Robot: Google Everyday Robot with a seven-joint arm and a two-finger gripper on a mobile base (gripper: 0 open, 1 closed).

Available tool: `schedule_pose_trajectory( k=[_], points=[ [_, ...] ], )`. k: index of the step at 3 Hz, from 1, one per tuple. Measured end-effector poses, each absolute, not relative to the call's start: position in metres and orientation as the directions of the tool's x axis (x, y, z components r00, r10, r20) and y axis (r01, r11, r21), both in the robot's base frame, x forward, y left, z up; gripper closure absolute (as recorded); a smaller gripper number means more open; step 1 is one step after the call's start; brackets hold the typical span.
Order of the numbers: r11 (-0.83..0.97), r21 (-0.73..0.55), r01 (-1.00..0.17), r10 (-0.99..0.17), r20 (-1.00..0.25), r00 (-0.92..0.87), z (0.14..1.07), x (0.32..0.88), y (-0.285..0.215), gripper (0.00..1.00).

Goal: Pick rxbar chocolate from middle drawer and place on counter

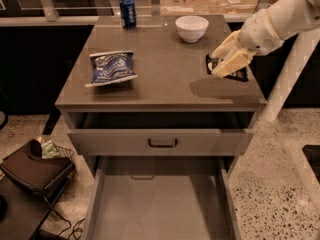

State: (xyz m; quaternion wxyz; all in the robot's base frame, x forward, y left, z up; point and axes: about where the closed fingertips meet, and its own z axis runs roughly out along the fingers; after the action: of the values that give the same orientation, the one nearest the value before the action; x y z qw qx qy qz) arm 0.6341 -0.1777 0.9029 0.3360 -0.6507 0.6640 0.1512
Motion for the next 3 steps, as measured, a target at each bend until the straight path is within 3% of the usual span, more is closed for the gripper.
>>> schedule_pose_trajectory(
  k=[2, 3],
  points=[
    [0.136, -0.228, -0.964, -0.775, -0.631, 0.040, 0.861, 0.697, -0.175, 1.00],
    [0.134, -0.225, -0.965, -0.774, -0.632, 0.040, 0.859, 0.698, -0.173, 0.83]
  ],
)
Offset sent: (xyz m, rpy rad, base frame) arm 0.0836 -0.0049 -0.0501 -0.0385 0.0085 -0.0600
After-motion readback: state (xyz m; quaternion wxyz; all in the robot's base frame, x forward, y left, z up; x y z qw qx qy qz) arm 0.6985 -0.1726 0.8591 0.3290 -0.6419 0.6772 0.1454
